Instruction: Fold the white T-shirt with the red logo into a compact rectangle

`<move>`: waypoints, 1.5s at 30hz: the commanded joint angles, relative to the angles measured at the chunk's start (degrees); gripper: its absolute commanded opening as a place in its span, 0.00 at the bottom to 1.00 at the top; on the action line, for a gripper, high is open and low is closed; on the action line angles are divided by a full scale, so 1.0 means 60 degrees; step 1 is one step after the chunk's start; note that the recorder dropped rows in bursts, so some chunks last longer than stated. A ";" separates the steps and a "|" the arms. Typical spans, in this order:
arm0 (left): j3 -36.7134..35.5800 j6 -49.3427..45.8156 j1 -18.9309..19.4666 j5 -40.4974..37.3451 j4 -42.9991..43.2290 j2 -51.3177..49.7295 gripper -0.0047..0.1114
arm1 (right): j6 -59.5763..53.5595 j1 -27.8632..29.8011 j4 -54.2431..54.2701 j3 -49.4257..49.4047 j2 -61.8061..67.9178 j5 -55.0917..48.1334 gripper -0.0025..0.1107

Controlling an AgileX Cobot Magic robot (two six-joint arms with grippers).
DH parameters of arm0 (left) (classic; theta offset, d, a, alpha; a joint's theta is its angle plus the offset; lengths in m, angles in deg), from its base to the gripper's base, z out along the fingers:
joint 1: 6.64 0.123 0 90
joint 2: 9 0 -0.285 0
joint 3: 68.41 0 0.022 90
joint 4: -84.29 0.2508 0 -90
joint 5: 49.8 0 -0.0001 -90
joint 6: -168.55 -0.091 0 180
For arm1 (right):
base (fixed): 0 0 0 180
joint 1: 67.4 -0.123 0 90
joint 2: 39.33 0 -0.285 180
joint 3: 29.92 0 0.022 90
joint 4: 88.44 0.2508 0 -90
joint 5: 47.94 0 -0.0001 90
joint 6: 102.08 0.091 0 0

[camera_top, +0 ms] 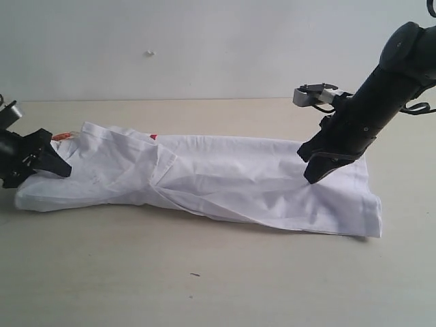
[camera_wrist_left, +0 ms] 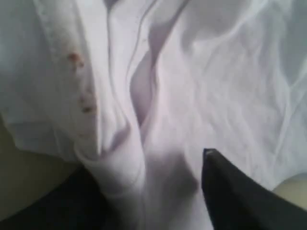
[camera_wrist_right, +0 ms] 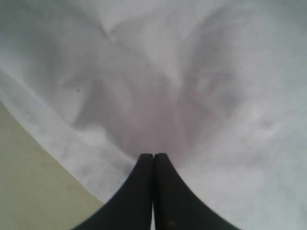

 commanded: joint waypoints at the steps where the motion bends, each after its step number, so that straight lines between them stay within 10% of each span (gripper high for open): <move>1: -0.0069 -0.0043 -0.0410 -0.0003 0.0094 -0.0103 0.26 | -0.0105 0.0002 -0.0025 -0.0019 -0.0109 -0.0061 0.02; 3: -0.0069 -0.0043 -0.0502 -0.0040 0.0074 -0.0103 0.04 | -0.0105 0.0002 -0.0026 -0.0019 -0.0109 -0.0105 0.02; 22: -0.0069 0.0543 0.0750 -0.0405 0.0682 0.0623 0.04 | 0.2603 0.0022 -0.2817 -0.0019 -0.0109 0.0402 0.02; 34: -0.0069 -0.0184 0.0715 -0.2185 -0.1444 0.1786 0.04 | 0.2685 0.0022 -0.2876 -0.0019 -0.0109 0.0420 0.02; 45: -0.0069 -0.0148 -0.2314 -0.1768 -0.2584 0.3053 0.04 | 0.2819 0.0022 -0.2557 -0.0019 -0.0812 0.0511 0.02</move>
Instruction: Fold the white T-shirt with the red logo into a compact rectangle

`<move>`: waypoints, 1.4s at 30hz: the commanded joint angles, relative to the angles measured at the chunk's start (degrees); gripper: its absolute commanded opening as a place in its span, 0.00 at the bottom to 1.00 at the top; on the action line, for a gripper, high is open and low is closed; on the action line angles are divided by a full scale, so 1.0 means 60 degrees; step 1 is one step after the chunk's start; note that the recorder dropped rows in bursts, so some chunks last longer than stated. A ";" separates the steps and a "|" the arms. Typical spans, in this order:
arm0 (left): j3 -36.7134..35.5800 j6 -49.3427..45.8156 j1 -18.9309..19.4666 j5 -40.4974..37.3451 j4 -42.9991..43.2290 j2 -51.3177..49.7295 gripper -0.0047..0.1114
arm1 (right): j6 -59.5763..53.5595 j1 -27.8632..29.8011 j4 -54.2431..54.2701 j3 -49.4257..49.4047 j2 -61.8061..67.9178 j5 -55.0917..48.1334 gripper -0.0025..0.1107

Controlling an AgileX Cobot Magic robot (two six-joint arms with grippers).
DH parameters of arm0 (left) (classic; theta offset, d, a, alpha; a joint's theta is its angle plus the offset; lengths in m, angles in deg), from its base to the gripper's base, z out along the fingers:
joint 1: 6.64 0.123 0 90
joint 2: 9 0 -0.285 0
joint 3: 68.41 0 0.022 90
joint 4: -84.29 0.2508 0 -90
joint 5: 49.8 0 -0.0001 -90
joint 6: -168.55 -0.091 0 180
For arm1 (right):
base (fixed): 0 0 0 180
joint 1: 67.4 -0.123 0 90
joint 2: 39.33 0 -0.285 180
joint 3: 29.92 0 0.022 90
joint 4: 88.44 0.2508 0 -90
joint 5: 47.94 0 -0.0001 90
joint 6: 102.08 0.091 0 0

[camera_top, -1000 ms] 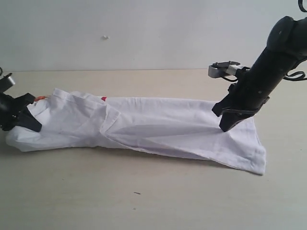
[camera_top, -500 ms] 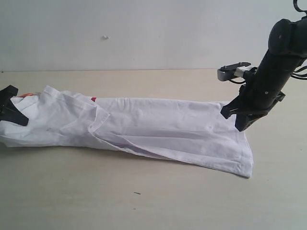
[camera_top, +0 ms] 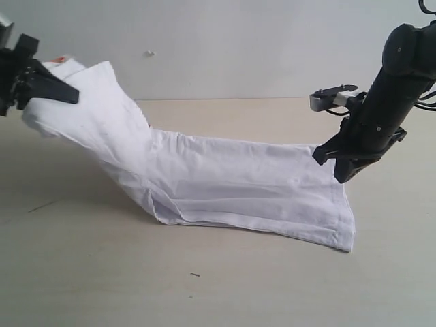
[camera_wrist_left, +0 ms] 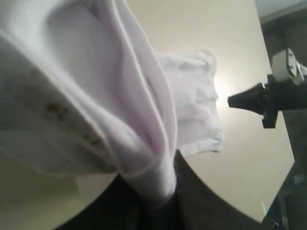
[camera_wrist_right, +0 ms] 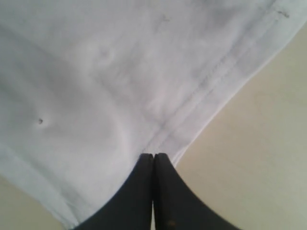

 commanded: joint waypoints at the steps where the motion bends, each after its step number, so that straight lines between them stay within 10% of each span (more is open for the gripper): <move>1: -0.0016 0.0170 -0.1777 0.0566 -0.0363 0.0091 0.04 | 0.0016 0.0022 0.0250 0.0000 -0.0719 0.0110 0.02; 12: 0.0527 0.0204 -0.6154 0.4883 -0.0844 -0.0955 0.04 | 0.0632 0.0037 -0.0110 0.0000 -0.1329 0.0040 0.02; 25: 0.3034 0.0560 -0.8355 0.5457 -0.1413 -0.3687 0.06 | 0.0864 0.0037 -0.0030 0.0000 -0.1422 0.0249 0.02; 34: 0.3766 0.0518 -0.8586 0.5283 -0.2004 -0.4353 0.81 | 0.0924 0.0037 -0.0011 0.0000 -0.1422 0.0375 0.02; 42: 0.3768 -0.0539 -0.8506 0.4635 -0.1793 -0.4077 0.85 | 0.1120 0.0037 -0.0392 0.0000 -0.1422 0.0506 0.02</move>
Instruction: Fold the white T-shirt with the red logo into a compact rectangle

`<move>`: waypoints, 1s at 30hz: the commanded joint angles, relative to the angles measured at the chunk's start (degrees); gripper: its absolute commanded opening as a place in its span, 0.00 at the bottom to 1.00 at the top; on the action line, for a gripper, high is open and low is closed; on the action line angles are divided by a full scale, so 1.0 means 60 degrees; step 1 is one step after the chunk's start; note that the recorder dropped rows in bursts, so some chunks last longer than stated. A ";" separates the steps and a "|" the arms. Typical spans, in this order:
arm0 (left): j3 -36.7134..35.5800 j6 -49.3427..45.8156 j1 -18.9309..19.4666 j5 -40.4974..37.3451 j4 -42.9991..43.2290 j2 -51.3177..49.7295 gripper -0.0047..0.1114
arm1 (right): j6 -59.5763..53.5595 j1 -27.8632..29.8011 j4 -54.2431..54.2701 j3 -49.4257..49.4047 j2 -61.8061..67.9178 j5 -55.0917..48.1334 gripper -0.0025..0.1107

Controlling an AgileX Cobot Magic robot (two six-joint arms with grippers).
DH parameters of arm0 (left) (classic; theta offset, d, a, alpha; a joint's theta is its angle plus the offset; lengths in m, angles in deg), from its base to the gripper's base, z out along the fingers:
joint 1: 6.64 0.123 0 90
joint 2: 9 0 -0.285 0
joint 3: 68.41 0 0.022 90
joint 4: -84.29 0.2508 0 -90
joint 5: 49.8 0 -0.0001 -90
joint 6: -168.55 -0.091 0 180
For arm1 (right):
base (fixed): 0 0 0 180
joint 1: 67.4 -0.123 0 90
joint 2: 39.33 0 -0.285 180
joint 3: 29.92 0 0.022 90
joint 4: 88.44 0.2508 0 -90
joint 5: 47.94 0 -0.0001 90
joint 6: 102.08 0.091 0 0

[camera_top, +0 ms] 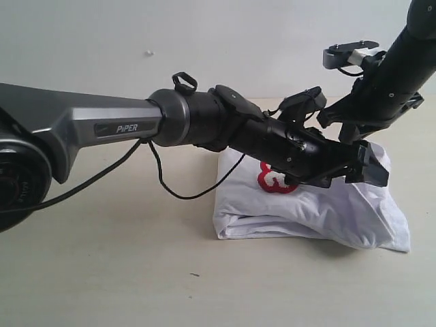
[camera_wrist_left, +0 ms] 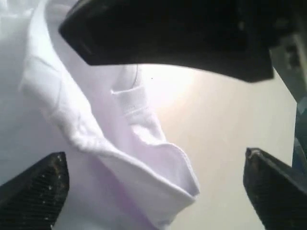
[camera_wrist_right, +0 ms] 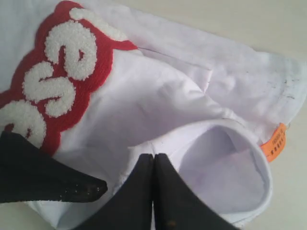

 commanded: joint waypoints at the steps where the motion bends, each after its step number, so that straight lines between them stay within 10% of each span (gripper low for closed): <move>1: 0.0065 -0.0207 0.0089 -0.0548 0.0528 0.0281 0.85 | 0.0303 0.0037 -0.0441 0.0000 -0.0095 0.0114 0.02; 22: 0.0046 0.0631 0.1626 -0.3542 0.4869 0.0793 0.85 | -0.1140 -0.0022 0.2061 0.0000 0.0750 -0.0833 0.02; 30: 0.0046 0.1107 0.1808 -0.3165 0.5953 0.0332 0.85 | 0.0569 -0.0026 -0.0812 0.0000 0.1243 -0.1175 0.02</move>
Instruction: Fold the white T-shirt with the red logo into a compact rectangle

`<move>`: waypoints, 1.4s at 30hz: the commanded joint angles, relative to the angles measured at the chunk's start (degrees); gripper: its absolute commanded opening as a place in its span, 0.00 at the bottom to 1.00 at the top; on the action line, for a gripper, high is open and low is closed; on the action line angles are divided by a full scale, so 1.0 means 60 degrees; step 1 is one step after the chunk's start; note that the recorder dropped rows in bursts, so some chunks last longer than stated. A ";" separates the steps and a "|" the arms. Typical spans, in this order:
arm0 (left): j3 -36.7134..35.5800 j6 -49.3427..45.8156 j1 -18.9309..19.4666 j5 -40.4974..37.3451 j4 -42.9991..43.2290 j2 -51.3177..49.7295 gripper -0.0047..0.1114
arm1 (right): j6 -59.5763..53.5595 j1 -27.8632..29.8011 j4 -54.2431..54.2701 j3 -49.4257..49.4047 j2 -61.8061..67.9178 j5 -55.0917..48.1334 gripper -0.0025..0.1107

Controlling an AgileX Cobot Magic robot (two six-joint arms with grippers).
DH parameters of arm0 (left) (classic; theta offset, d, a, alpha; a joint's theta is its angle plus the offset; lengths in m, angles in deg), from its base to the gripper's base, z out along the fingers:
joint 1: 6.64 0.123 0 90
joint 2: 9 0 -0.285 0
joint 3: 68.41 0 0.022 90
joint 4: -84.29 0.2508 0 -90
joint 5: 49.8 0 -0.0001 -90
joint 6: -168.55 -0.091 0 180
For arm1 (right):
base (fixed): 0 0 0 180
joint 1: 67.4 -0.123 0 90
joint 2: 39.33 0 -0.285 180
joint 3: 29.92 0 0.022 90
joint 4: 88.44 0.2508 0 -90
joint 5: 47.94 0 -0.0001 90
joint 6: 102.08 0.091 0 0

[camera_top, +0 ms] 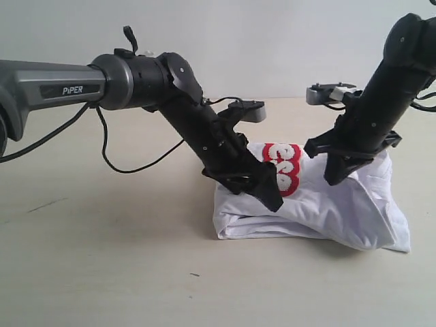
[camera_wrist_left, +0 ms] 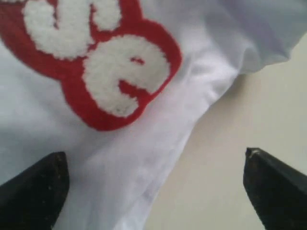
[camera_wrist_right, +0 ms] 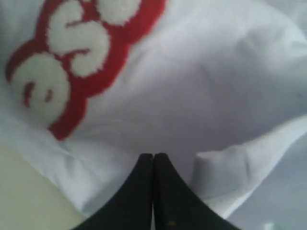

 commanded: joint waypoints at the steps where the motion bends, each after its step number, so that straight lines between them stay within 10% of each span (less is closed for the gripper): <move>1: 0.0010 0.0227 0.0053 0.0371 0.0471 -0.0076 0.85 | 0.1656 0.0009 -0.2312 0.0000 0.0117 -0.0159 0.02; 11: 0.0010 0.0435 0.0137 0.0244 0.0652 -0.0106 0.85 | 0.3241 0.0173 -0.4593 0.0000 0.0107 -0.0210 0.02; 20: 0.0010 0.0416 0.0733 -0.0444 -0.0036 0.0662 0.85 | -0.0494 0.0065 0.1895 0.0000 -0.0417 0.1000 0.02; 24: 0.0010 0.0416 0.0615 -0.0056 -0.0056 0.0632 0.85 | -0.0706 -0.0298 0.2106 0.0000 0.0747 0.1268 0.02; 28: 0.0010 0.0437 0.0328 0.0370 -0.0164 0.0301 0.71 | -0.0688 -0.0343 0.2060 0.0000 0.1498 0.1605 0.02; 33: 0.0010 0.0437 0.0007 0.1268 -0.0076 -0.0148 0.09 | -0.0383 -0.0343 0.1434 0.0000 0.0995 0.1586 0.02; 42: 0.0010 0.2049 0.0159 0.1299 0.2626 -0.0581 0.04 | 0.1519 -0.0303 -0.2442 -0.0084 0.0292 0.0533 0.02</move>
